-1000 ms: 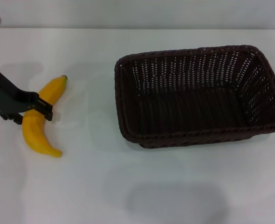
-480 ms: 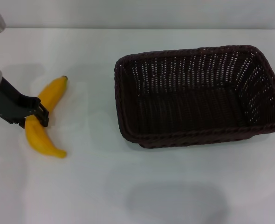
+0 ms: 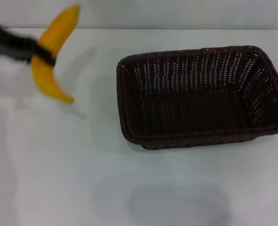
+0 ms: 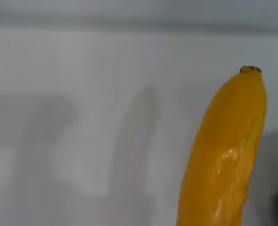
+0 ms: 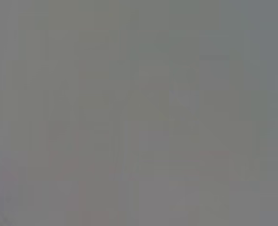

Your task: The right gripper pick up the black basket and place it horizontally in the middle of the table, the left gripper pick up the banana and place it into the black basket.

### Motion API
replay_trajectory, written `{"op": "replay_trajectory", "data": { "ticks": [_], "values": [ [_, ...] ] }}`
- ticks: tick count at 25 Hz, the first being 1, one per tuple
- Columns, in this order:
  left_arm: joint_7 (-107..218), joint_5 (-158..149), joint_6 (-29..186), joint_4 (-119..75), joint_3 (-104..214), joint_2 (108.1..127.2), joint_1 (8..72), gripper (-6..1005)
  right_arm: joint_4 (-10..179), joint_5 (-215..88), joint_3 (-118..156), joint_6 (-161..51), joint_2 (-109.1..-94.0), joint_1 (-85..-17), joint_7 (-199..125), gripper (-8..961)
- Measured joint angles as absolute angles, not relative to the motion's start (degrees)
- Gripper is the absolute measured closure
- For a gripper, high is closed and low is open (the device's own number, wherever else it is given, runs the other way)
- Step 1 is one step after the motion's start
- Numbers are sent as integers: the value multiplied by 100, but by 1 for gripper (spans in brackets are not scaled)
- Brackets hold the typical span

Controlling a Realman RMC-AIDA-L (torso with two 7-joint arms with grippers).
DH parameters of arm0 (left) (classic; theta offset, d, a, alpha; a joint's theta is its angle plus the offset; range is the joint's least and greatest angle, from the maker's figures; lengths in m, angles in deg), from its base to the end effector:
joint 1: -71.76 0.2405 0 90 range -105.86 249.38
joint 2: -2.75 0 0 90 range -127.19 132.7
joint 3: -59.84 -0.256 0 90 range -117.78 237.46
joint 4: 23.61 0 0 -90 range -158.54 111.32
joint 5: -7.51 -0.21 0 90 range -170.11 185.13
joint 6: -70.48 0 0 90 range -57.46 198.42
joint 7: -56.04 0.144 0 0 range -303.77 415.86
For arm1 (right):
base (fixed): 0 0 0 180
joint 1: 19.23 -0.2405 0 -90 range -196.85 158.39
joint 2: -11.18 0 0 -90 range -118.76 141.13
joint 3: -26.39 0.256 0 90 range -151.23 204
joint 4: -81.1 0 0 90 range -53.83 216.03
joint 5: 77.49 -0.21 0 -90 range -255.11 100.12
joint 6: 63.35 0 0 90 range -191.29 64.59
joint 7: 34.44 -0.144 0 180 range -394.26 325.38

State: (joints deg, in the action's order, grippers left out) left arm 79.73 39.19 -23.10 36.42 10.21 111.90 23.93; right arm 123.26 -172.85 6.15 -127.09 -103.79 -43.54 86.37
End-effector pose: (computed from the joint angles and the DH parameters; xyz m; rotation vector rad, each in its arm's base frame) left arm -0.1966 0.4182 0.1037 -2.2445 -1.5000 0.1250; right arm 0.3478 0.3626 0.1737 -1.6414 0.4467 0.6453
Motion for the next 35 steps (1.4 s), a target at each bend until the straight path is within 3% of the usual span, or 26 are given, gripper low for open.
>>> {"op": "replay_trajectory", "data": {
  "ticks": [5,14,18,20,23,28,35],
  "values": [
    [8492,4988,-3042,3957,852,11197,1963,480,12344,-17347,606,-12874,-10383,-4400,8570,285],
    [9188,5033,-3000,2612,595,11676,646,479,12228,-17443,363,-12917,-10395,-4440,8439,286],
    [9416,4900,-2655,2438,455,11879,456,479,12150,-17444,345,-12930,-10402,-4409,8438,287],
    [9444,4894,-2539,2447,371,11896,466,405,12130,-17445,369,-12948,-10403,-4362,8439,287],
    [9672,4878,-2096,2479,198,11946,573,293,12118,-17488,380,-12962,-10403,-4250,8439,288],
    [10215,5049,-1579,2953,183,12112,942,221,12107,-17625,405,-13081,-10406,-4010,8440,290],
    [11791,7061,252,4320,-168,12180,3006,120,11971,-17857,405,-13246,-10399,-3848,8462,290]
  ]
}}
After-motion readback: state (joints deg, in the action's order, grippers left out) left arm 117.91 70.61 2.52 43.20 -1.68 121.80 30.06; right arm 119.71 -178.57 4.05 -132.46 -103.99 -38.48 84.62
